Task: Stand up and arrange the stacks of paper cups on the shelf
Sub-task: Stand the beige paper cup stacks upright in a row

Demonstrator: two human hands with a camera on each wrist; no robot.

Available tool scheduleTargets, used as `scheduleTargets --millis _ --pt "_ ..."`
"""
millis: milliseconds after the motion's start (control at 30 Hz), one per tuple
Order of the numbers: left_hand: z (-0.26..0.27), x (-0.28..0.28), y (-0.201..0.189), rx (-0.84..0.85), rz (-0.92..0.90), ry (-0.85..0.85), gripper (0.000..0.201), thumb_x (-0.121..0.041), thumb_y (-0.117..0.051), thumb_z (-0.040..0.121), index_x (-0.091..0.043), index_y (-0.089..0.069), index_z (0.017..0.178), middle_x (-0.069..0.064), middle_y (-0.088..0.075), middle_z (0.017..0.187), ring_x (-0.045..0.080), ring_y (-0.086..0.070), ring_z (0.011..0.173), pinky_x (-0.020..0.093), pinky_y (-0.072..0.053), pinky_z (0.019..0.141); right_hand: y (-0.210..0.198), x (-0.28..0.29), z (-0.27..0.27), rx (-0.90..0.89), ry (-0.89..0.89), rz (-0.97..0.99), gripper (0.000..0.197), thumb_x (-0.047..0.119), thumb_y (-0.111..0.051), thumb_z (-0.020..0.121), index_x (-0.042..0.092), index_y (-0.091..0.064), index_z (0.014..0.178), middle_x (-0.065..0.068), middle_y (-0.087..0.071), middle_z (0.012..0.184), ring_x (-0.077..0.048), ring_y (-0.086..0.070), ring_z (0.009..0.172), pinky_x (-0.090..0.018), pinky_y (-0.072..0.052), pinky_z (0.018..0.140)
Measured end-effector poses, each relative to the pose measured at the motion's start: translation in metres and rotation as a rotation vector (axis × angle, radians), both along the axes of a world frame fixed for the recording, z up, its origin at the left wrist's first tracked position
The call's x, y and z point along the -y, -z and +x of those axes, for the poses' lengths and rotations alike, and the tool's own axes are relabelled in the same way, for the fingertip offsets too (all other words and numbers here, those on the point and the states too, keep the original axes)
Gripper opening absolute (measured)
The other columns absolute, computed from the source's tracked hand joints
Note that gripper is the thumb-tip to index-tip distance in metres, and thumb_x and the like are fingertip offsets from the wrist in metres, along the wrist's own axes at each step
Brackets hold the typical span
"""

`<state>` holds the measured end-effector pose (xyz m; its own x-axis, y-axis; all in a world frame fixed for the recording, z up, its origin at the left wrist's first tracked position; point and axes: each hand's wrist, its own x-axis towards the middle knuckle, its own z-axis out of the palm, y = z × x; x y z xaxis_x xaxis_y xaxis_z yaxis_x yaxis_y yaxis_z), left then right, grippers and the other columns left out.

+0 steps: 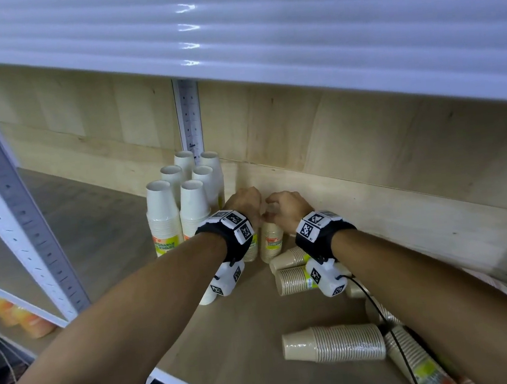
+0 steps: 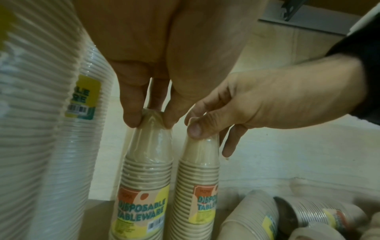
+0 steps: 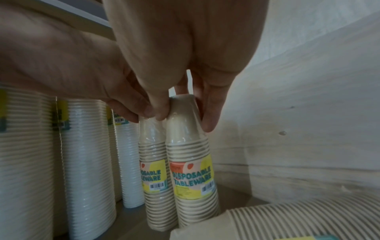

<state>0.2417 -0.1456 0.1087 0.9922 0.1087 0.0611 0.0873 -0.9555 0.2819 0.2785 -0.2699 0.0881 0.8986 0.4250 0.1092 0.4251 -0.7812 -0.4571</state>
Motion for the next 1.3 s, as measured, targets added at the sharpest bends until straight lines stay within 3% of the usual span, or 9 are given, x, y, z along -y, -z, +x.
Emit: scheduleTargets --millis 100,267,433,533,633,733,833,967,1300 --pt "-0.001 -0.001 0.002 0.008 -0.018 -0.004 0.038 0.000 -0.056 0.086 -0.008 -0.058 0.123 0.012 -0.058 0.126 0.029 -0.060 0.113 0.035 -0.053 0.092 -0.002 0.000 -0.003 -0.001 0.006 -0.009 0.029 0.029 -0.069 0.080 0.026 -0.046 0.063 0.012 -0.049 0.067 -0.017 -0.051 0.071 -0.020 -0.031 0.050" --pt "-0.003 -0.001 0.000 0.010 -0.050 -0.010 0.038 0.002 -0.052 0.085 -0.009 -0.059 0.120 0.012 -0.058 0.123 0.028 -0.060 0.110 0.033 -0.053 0.087 -0.004 0.001 -0.003 -0.037 -0.005 -0.051 0.028 0.023 -0.068 0.080 0.029 -0.044 0.066 0.006 -0.054 0.081 -0.018 -0.055 0.078 -0.023 -0.038 0.065" --pt "-0.004 -0.002 -0.001 0.007 -0.065 -0.014 0.036 0.001 -0.054 0.085 -0.009 -0.058 0.120 0.011 -0.057 0.123 0.028 -0.059 0.111 0.033 -0.052 0.088 -0.003 0.001 -0.003 -0.045 0.025 -0.008 0.035 0.029 -0.070 0.080 0.032 -0.040 0.063 0.003 -0.054 0.082 -0.019 -0.054 0.077 -0.024 -0.037 0.064" --pt "-0.004 -0.001 -0.003 0.007 -0.070 -0.012 0.039 0.003 -0.055 0.085 -0.009 -0.058 0.122 0.012 -0.057 0.126 0.029 -0.059 0.112 0.034 -0.053 0.089 -0.006 0.003 -0.008 -0.056 0.037 -0.003 0.019 0.032 -0.074 0.078 0.023 -0.063 0.091 -0.002 -0.060 0.094 -0.022 -0.059 0.088 -0.028 -0.046 0.071" --pt "-0.005 0.001 -0.008 -0.005 -0.088 -0.010 0.044 0.009 -0.054 0.084 -0.006 -0.058 0.125 0.013 -0.057 0.128 0.029 -0.058 0.115 0.034 -0.052 0.093 -0.011 0.010 -0.013 -0.056 0.052 -0.019 0.056 0.032 -0.075 0.078 0.012 -0.057 0.128 -0.009 -0.063 0.119 -0.027 -0.061 0.106 -0.035 -0.051 0.089" --pt "-0.007 0.002 -0.014 0.033 -0.082 0.011 0.042 0.009 -0.050 0.086 -0.006 -0.058 0.124 0.013 -0.057 0.128 0.028 -0.058 0.115 0.033 -0.051 0.093 -0.018 0.022 -0.018 -0.058 0.050 -0.038 0.070 0.035 -0.075 0.080 0.013 -0.047 0.140 -0.008 -0.060 0.127 -0.026 -0.058 0.114 -0.028 -0.045 0.086" --pt "-0.010 0.005 -0.022 0.085 -0.080 0.041 0.043 0.004 -0.049 0.089 -0.010 -0.056 0.129 0.011 -0.055 0.133 0.027 -0.055 0.120 0.036 -0.049 0.100 -0.025 0.035 -0.023 -0.058 0.060 -0.051 0.073 0.038 -0.076 0.079 0.015 -0.047 0.141 -0.008 -0.061 0.123 -0.024 -0.058 0.112 -0.024 -0.038 0.079" --pt "-0.012 0.013 -0.034 0.137 -0.130 0.107 0.043 -0.007 -0.060 0.087 -0.016 -0.057 0.129 0.006 -0.053 0.138 0.024 -0.051 0.126 0.036 -0.045 0.104 -0.032 0.053 -0.037 -0.097 0.068 -0.067 0.070 0.042 -0.078 0.077 0.018 -0.051 0.137 -0.006 -0.063 0.118 -0.017 -0.058 0.100 -0.024 -0.043 0.080" --pt "-0.032 0.053 -0.020 0.057 -0.165 0.352 0.043 -0.023 -0.068 0.087 -0.021 -0.058 0.129 0.006 -0.058 0.129 0.023 -0.056 0.116 0.027 -0.043 0.090 -0.033 0.102 -0.091 -0.187 0.067 -0.188 0.064 0.045 -0.078 0.075 0.022 -0.056 0.130 0.001 -0.062 0.115 -0.016 -0.060 0.103 -0.027 -0.046 0.087"
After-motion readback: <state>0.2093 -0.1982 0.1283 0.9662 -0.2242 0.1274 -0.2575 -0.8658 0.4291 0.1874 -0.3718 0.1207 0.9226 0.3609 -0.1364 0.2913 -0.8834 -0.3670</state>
